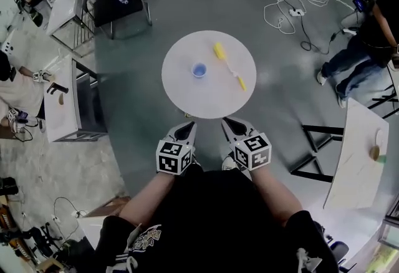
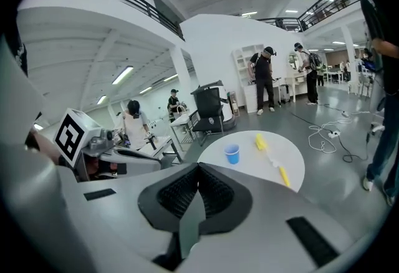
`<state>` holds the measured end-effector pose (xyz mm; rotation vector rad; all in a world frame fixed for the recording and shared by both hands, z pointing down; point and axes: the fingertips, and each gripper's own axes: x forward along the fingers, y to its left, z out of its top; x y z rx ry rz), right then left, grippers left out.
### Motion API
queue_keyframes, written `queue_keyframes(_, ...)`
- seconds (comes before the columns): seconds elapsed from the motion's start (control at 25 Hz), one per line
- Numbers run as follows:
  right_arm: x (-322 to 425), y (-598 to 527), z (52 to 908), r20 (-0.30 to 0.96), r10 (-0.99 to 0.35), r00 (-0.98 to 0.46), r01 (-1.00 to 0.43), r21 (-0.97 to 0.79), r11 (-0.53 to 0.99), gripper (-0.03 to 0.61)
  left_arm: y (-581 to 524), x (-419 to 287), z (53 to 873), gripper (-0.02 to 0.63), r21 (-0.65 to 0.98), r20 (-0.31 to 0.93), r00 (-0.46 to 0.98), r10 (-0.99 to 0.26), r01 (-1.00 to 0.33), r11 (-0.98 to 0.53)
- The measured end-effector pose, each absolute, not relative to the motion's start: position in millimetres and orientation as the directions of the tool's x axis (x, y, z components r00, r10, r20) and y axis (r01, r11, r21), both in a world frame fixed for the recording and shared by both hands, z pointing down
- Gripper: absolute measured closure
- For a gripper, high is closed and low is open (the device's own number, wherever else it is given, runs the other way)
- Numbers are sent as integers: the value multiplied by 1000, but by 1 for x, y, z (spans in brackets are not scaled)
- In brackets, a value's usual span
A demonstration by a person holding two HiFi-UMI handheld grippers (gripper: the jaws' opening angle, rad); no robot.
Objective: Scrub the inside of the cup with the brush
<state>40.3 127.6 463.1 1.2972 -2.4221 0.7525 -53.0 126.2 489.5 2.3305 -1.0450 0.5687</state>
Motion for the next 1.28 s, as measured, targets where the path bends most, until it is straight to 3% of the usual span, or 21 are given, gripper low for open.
queue_keyframes(0.6, 87, 165, 471, 477, -595, -646, -760, -329, 561, 557, 170, 5, 489, 607, 280, 574, 552, -605, -827, -488)
queue_keyframes(1.28, 99, 180, 469, 465, -554, -691, -714, -318, 623, 557, 190, 22, 484, 607, 261, 567, 520, -639, -849, -458)
